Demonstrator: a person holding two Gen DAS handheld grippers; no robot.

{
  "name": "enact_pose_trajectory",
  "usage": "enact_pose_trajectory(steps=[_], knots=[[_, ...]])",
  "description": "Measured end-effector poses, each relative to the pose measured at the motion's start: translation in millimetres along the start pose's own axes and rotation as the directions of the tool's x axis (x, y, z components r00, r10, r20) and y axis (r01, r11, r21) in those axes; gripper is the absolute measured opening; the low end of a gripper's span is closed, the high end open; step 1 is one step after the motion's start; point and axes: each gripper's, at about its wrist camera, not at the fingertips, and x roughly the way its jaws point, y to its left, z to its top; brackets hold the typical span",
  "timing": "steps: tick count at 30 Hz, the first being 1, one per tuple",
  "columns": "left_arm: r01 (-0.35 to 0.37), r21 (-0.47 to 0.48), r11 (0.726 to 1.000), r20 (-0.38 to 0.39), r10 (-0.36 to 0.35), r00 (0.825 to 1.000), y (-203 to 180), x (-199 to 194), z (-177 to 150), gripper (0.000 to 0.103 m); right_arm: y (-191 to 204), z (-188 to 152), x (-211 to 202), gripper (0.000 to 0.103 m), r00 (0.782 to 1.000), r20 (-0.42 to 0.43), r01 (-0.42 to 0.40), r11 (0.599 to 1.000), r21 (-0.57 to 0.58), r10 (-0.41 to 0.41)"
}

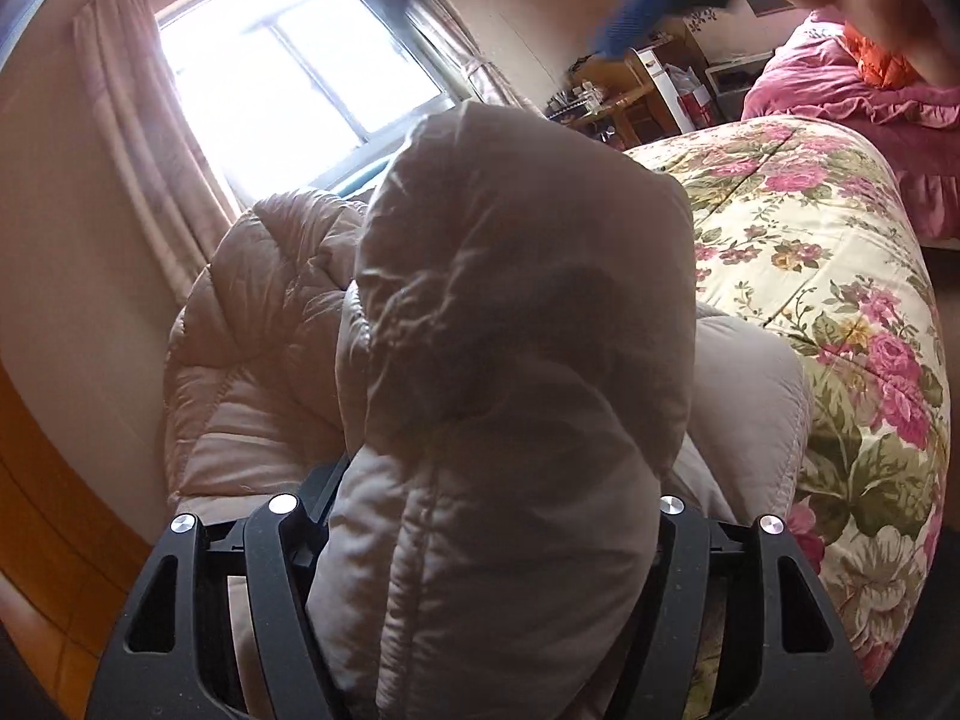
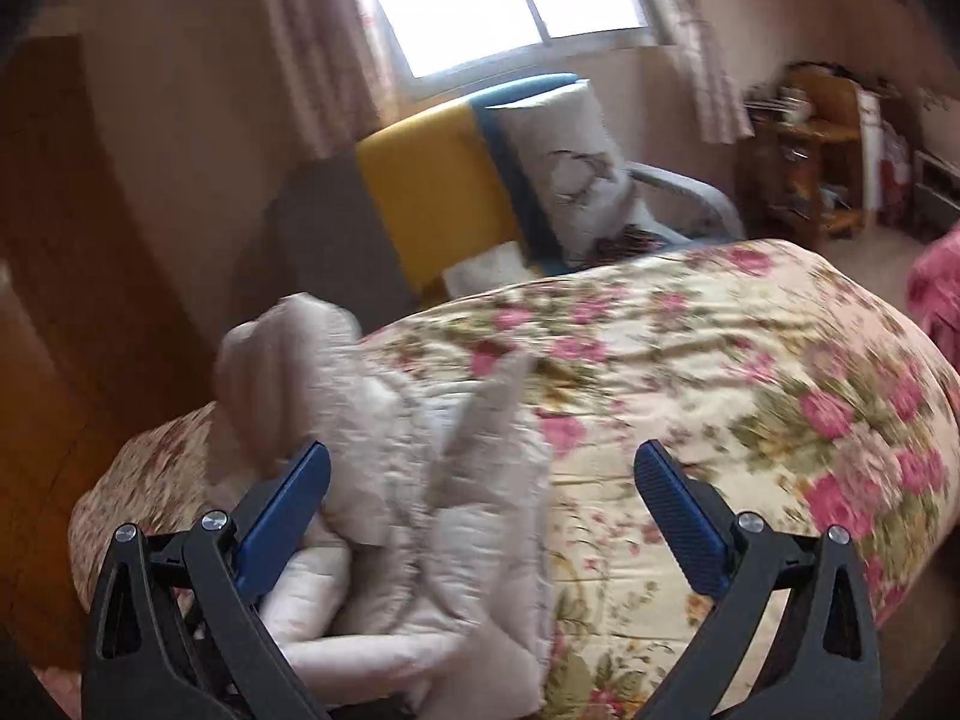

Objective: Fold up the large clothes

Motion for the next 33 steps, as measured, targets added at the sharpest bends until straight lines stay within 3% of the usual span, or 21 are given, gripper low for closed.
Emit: enact_pose_trajectory(steps=[4,7,9,10,11,14,18,20,23,25,28,30,33], knots=[[0.016,-0.003,1.0,0.001,-0.016,1.0,7,-6,-1,0.067,46,22,50,0.083,0.988,-0.109,-0.119,0.988,-0.102,0.108],[0.041,0.008,0.999,0.016,-0.042,0.999,8,-8,1,0.073,64,25,92,0.073,0.977,-0.203,-0.093,0.986,-0.14,0.063],[0.077,0.024,0.997,0.027,-0.078,0.997,10,-17,-3,0.081,73,22,111,0.051,0.97,-0.242,-0.068,0.983,-0.172,0.024],[0.1,0.028,0.995,0.032,-0.101,0.994,14,-21,-5,0.082,79,20,115,0.035,0.967,-0.25,-0.086,0.977,-0.193,0.035],[0.129,0.025,0.991,0.039,-0.13,0.991,22,-27,-8,0.082,81,17,118,0.03,0.968,-0.25,-0.085,0.972,-0.218,0.028],[0.229,-0.041,0.972,0.066,-0.226,0.972,58,-47,-22,0.082,82,7,119,0.019,0.977,-0.211,-0.042,0.96,-0.276,-0.018],[0.33,-0.255,0.909,0.116,-0.31,0.944,133,-72,-45,0.084,55,-4,110,0.011,0.984,-0.181,-0.021,0.986,-0.166,-0.01],[0.275,-0.382,0.882,0.143,-0.238,0.961,169,-75,-52,0.089,47,-9,100,0.007,0.987,-0.157,-0.036,0.993,-0.115,0.018],[0.125,-0.47,0.874,0.153,-0.059,0.986,211,-73,-56,0.089,49,-9,76,0.005,0.991,-0.112,-0.087,0.994,-0.068,0.079],[0.027,-0.518,0.855,0.126,0.045,0.991,233,-61,-55,0.089,58,-8,55,0.004,0.993,-0.064,-0.106,0.99,-0.091,0.1],[-0.072,-0.557,0.827,0.061,0.128,0.99,249,-26,-58,0.089,65,-10,29,0.001,0.994,-0.009,-0.109,0.987,-0.121,0.109],[-0.116,-0.552,0.826,-0.02,0.126,0.992,255,2,-57,0.089,63,-15,25,0.0,0.995,-0.016,-0.095,0.988,-0.121,0.094],[-0.09,-0.597,0.797,-0.094,0.042,0.995,249,41,-61,0.088,48,-29,34,0.001,0.992,-0.08,-0.106,0.99,-0.097,0.098]])
